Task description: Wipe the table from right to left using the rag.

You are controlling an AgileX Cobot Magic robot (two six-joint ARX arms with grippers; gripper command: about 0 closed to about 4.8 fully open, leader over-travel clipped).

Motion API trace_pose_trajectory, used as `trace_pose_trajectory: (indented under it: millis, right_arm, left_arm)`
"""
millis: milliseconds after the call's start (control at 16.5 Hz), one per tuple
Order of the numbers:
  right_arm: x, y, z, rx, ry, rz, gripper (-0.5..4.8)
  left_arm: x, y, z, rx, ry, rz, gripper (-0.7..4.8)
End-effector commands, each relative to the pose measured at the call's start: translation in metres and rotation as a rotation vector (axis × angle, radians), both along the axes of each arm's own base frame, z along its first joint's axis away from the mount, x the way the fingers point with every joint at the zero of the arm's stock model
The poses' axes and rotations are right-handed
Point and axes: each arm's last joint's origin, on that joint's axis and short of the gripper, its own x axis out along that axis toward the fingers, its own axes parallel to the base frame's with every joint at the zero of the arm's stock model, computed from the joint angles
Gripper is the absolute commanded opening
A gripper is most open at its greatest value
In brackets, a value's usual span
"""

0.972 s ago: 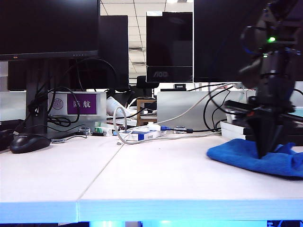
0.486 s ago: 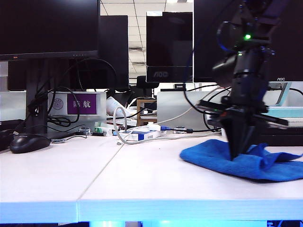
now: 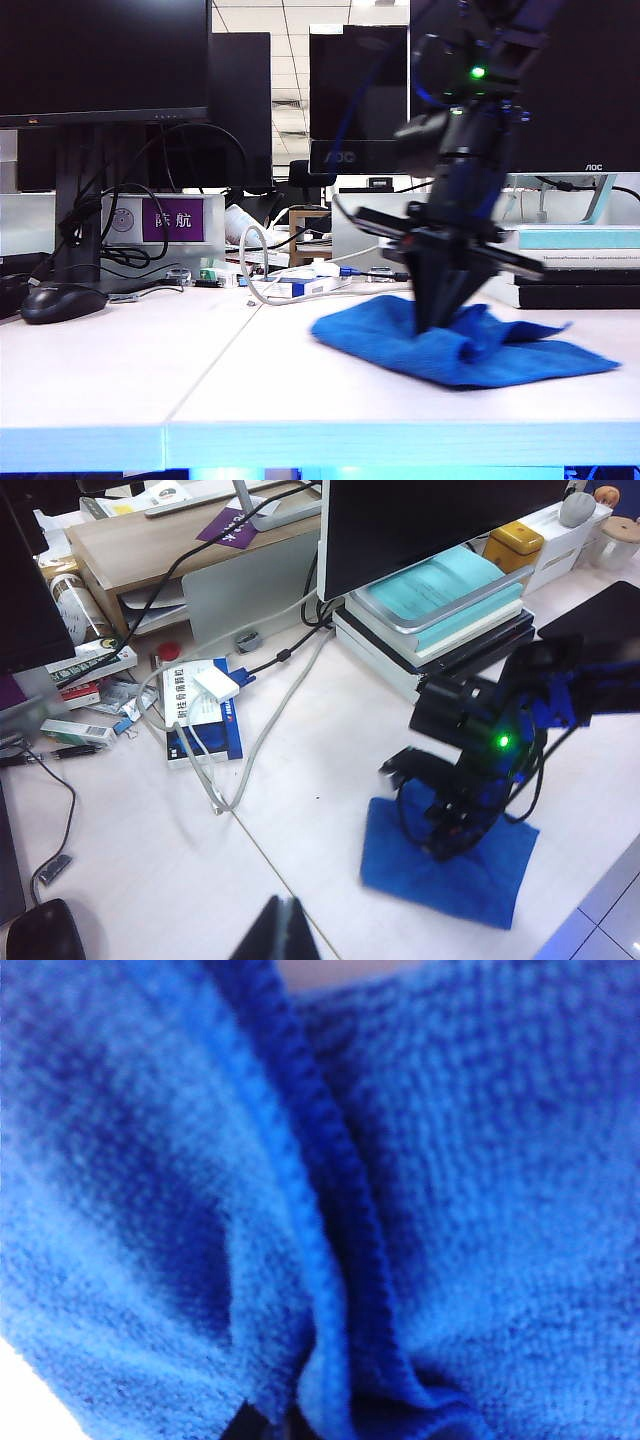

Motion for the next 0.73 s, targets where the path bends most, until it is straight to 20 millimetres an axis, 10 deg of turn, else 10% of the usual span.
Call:
trace_pose_trajectory:
  millis: [61, 729]
  right_arm:
    - [-0.002, 0.017, -0.002, 0.029, -0.022, -0.015, -0.06]
    - [-0.017, 0.076, -0.02, 0.188, 0.02, 0.021, -0.06]
  left_arm:
    - [-0.002, 0.0, 0.002, -0.004, -0.012, -0.006, -0.05]
    - [-0.015, 0.007, -0.013, 0.101, 0.15, 0.117, -0.05]
